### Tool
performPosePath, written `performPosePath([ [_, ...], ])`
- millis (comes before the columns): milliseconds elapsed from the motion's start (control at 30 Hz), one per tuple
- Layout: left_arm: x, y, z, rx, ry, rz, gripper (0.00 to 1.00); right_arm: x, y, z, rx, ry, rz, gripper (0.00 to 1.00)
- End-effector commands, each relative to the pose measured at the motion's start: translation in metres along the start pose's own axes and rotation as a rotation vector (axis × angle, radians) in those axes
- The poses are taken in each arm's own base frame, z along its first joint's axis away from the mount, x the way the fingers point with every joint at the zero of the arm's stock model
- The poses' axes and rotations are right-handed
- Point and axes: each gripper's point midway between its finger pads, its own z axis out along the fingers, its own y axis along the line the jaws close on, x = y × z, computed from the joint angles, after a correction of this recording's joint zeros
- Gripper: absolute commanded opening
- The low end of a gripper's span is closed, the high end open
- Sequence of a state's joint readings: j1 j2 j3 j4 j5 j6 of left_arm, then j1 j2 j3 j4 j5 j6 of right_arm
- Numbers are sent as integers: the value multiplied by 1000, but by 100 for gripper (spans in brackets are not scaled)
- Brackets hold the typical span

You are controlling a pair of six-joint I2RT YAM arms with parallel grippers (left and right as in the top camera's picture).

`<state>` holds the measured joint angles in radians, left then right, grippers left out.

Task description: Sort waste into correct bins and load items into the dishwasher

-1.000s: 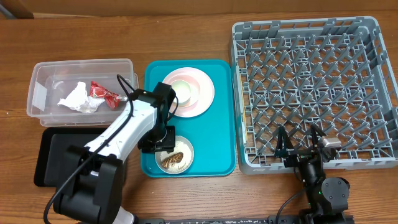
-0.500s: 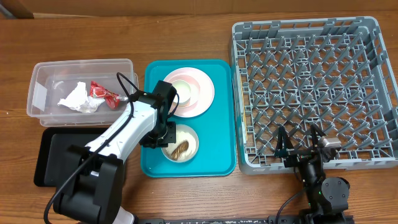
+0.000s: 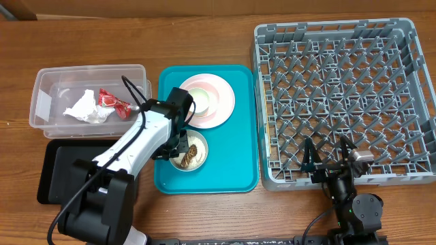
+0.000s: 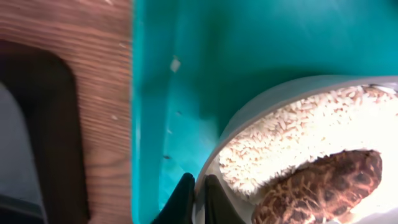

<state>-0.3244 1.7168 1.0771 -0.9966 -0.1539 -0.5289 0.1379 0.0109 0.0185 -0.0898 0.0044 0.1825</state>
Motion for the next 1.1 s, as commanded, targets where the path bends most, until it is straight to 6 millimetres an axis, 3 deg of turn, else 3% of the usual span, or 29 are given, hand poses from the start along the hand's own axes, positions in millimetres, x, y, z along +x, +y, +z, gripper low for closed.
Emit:
performPosePath([
  [0, -19, 23, 2, -81, -78, -106, 14, 2, -2, 0, 5, -3, 1, 100],
  [33, -23, 24, 2, -76, -89, -117, 18, 2, -2, 0, 5, -4, 1, 100],
  [100, -29, 28, 3, -71, -103, -140, 39, 2, -2, 0, 5, -4, 1, 100],
  [300, -40, 36, -9, -70, -110, -154, 41, 2, -2, 0, 5, -4, 1, 100],
  [500, -69, 28, -56, -32, -182, -88, 45, 2, -2, 0, 5, -4, 1, 100],
  [600, -75, 21, -80, 2, -193, -59, 45, 2, -2, 0, 5, -4, 1, 100],
  [700, -69, -3, -97, 116, -161, 4, 42, 2, -2, 0, 5, -4, 1, 100],
  [800, -52, -37, -104, 275, -93, 58, 33, 2, -2, 0, 5, -4, 1, 100],
  [867, -39, -58, -107, 366, -45, 91, 31, 2, -2, 0, 5, -4, 1, 100],
  [1067, -12, -83, -101, 358, -15, 190, 32, 2, -2, 0, 5, -4, 1, 100],
])
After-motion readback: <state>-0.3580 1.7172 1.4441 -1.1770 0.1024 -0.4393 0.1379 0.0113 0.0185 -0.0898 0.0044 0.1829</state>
